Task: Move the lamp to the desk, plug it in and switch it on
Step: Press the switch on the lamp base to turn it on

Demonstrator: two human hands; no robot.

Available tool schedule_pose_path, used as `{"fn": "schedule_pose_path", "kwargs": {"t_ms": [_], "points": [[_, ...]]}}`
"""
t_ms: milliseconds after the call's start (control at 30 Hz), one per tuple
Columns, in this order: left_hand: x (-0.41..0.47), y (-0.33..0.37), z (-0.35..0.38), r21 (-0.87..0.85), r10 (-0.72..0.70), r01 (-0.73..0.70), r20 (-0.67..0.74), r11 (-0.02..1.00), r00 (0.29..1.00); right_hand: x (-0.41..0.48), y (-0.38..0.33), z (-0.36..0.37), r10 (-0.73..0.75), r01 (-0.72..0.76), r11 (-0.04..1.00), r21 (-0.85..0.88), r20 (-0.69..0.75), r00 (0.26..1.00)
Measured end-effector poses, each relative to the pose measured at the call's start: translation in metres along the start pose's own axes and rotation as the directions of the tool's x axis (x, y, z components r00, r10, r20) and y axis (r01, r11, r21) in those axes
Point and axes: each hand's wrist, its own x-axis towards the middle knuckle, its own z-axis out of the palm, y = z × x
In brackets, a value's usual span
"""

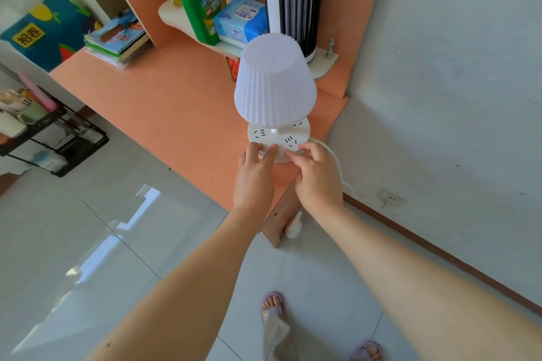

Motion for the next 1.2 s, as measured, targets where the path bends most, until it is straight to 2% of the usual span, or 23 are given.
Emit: {"fn": "schedule_pose_path", "kwargs": {"t_ms": [233, 933, 1200], "points": [[-0.003, -0.005, -0.001, -0.027, 0.008, -0.006, 0.045, 1.000, 0.999, 0.002, 0.001, -0.004, -0.020, 0.020, 0.999, -0.051, 0.012, 1.000], [-0.006, -0.004, -0.009, -0.051, 0.003, 0.004, 0.139, 0.999, 0.990, 0.001, 0.002, -0.003, 0.006, -0.005, 1.000, -0.013, 0.054, 0.999], [-0.005, 0.002, -0.015, -0.041, -0.025, 0.033, 0.180, 0.999, 0.983, 0.000, 0.004, -0.004, 0.006, -0.005, 1.000, -0.011, 0.138, 0.990]]}}
